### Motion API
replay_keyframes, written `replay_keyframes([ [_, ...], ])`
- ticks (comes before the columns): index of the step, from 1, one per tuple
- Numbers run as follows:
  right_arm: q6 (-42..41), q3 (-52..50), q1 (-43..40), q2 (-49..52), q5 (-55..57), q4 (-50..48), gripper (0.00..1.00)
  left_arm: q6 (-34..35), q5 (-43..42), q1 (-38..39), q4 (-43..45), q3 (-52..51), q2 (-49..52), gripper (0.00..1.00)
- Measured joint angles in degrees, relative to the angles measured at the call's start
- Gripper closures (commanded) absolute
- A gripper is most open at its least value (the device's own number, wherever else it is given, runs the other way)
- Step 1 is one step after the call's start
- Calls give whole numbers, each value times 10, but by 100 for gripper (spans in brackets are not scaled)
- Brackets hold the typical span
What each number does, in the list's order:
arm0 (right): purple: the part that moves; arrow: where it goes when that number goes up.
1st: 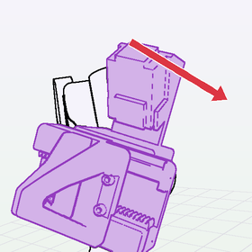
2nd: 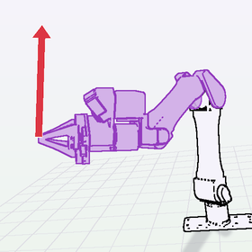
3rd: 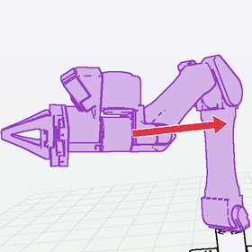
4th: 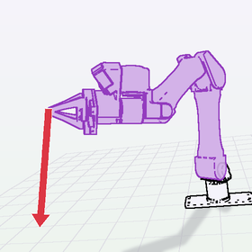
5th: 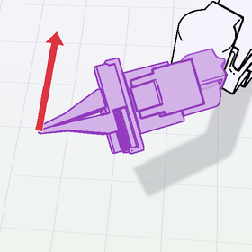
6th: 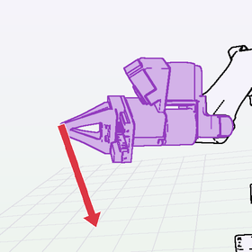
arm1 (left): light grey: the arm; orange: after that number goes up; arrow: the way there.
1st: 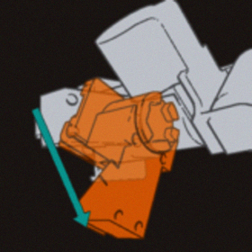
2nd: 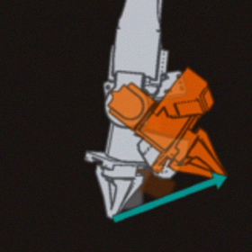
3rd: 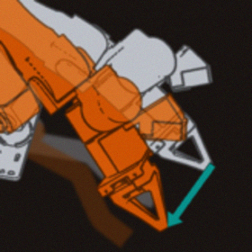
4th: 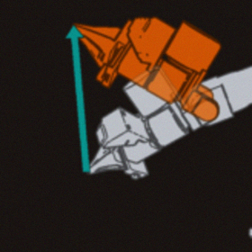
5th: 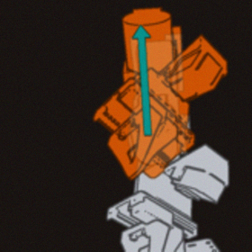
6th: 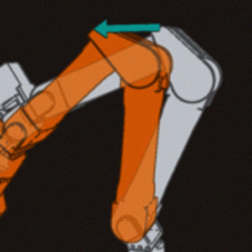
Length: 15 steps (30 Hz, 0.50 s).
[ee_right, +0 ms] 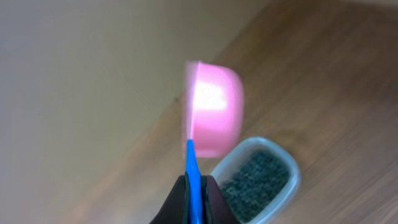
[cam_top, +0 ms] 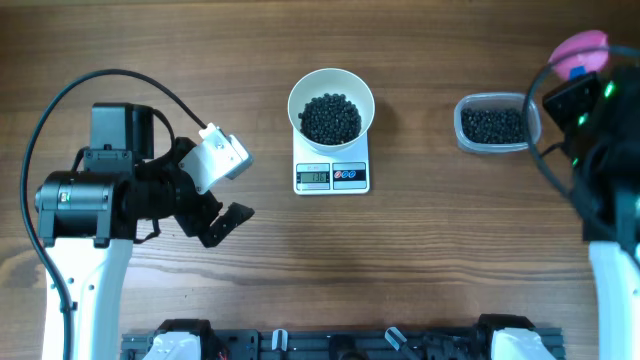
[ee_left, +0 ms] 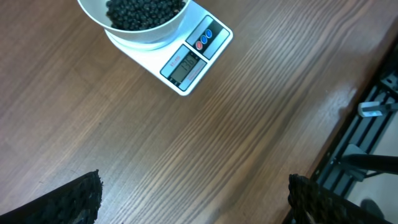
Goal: Scoop item into bowl and weigh 150g on scale
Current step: 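Grasp the pink scoop's blue handle with the right gripper and lift, then dip the pink scoop into the bean tub and scoop beans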
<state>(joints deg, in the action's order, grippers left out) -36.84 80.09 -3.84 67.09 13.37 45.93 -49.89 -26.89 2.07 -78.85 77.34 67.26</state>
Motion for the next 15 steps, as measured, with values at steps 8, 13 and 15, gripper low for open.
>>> replay_keyframes([
  [8, 313, 189, -3, 201, -102, 198, 96, 0, 0, 0, 0, 0, 0, 0],
  [13, 412, 190, -3, 284, -112, 256, 95, 0, 0, 0, 0, 0, 0, 0],
  [15, 432, 190, -3, 311, -107, 260, 95, 0, 0, 0, 0, 0, 0, 0],
])
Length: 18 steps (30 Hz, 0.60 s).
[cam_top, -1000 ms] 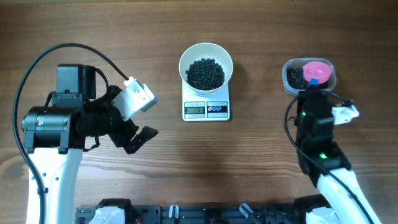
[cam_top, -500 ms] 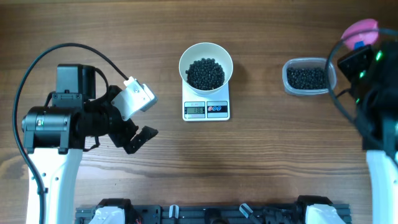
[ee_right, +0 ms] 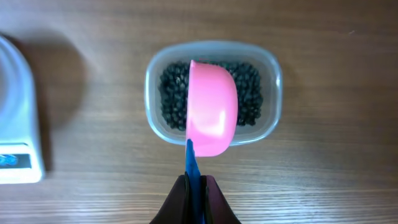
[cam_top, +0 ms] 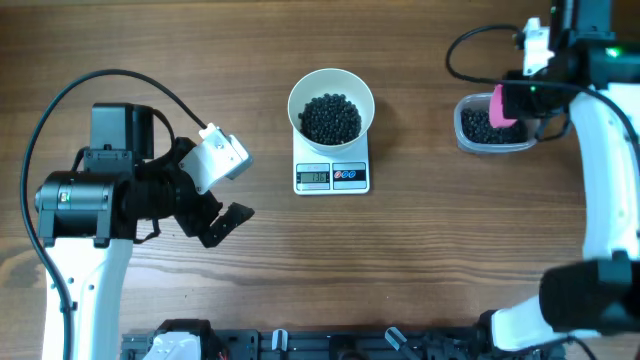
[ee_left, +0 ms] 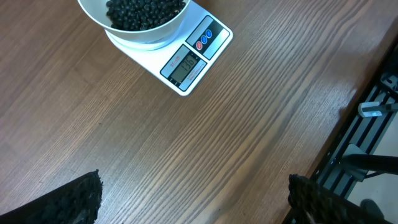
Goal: Scoop item into bowl and weigh 150g on scale
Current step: 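Dip the pink scoop into the bean tub and scoop beans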
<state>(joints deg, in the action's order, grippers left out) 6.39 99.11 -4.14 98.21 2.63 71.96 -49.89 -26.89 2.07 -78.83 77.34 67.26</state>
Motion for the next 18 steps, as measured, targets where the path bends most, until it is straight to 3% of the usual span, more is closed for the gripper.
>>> replay_keyframes([
  [18, 85, -21, 0, 92, 99, -56, 95, 0, 0, 0, 0, 0, 0, 0],
])
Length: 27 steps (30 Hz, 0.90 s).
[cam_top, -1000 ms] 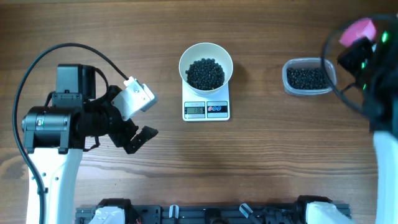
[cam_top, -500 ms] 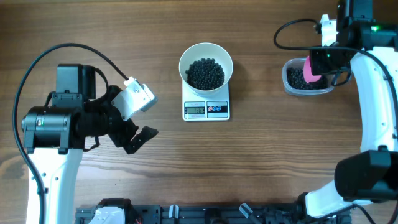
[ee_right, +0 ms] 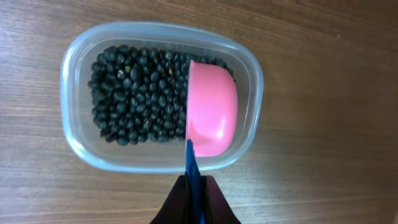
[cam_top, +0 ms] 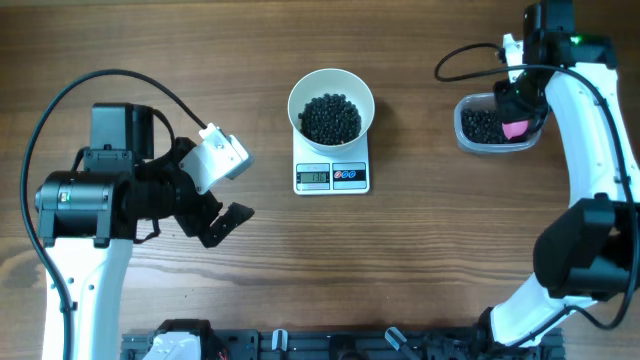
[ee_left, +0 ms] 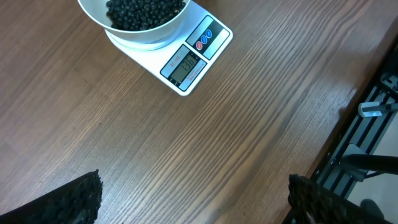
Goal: Scoop item into bowl and weigh 150g on scale
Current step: 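Dip the pink scoop into the bean tub and scoop beans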
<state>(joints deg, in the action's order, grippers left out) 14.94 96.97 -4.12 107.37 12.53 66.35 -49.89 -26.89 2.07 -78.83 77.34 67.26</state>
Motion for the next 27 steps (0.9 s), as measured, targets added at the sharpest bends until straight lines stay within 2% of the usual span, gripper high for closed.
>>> replay_keyframes([
  [7, 35, 0, 1, 28, -23, -3, 96, 0, 0, 0, 0, 0, 0, 0],
  [18, 67, 0, -1, 29, -126, 2, 96, 0, 0, 0, 0, 0, 0, 0],
  [27, 80, 0, -46, 29, -217, 25, 96, 0, 0, 0, 0, 0, 0, 0],
])
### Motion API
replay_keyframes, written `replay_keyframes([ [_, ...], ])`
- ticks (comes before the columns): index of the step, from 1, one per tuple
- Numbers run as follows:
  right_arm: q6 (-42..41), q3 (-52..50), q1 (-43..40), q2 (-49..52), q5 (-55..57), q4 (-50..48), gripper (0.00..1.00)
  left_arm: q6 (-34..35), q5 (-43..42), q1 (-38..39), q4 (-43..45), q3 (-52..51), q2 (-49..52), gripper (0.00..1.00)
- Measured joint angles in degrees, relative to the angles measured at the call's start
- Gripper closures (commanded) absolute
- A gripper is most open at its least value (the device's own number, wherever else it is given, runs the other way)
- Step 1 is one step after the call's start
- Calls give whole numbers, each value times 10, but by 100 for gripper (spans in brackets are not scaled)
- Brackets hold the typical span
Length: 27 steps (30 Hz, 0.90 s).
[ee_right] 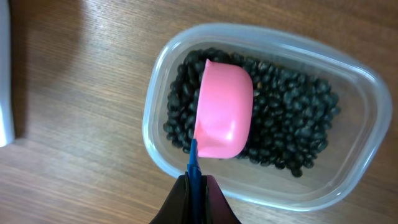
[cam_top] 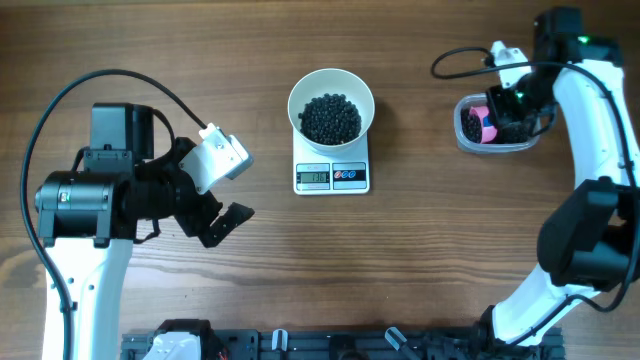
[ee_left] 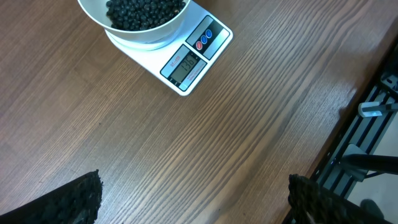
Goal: Scoop item into bowl and weigh 150g on scale
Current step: 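Dip the pink scoop into the bean tub and scoop beans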
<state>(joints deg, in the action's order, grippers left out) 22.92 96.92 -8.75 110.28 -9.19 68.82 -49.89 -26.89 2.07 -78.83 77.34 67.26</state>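
A white bowl [cam_top: 331, 107] heaped with black beans sits on the white scale [cam_top: 332, 172], whose display is lit. At the right a clear tub [cam_top: 496, 125] holds more black beans [ee_right: 292, 134]. My right gripper [ee_right: 194, 186] is shut on the blue handle of a pink scoop [ee_right: 224, 117], whose cup lies bottom-up on the beans at the tub's left end. The scoop shows in the overhead view as a pink spot [cam_top: 484, 125]. My left gripper [ee_left: 193, 199] hangs open over bare wood, left and in front of the scale [ee_left: 186, 59], holding nothing.
The table's front edge with a black rail [ee_left: 367, 137] runs along the right of the left wrist view. A black cable [cam_top: 465, 55] loops from the right arm above the tub.
The pink scoop sat at the right end of the tub; now it lies at the left end, still bottom-up on the beans. The left arm has not moved.
My right gripper held the pink scoop high at the table's far right corner, away from the tub. Then it was over the tub, then down in the beans at the right end, and now at the left end. The left arm stayed open and still.
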Motion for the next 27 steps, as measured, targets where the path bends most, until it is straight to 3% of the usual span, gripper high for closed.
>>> replay_keyframes([
  [27, 20, 0, -228, 37, -265, 48, 96, 0, 0, 0, 0, 0, 0, 0],
])
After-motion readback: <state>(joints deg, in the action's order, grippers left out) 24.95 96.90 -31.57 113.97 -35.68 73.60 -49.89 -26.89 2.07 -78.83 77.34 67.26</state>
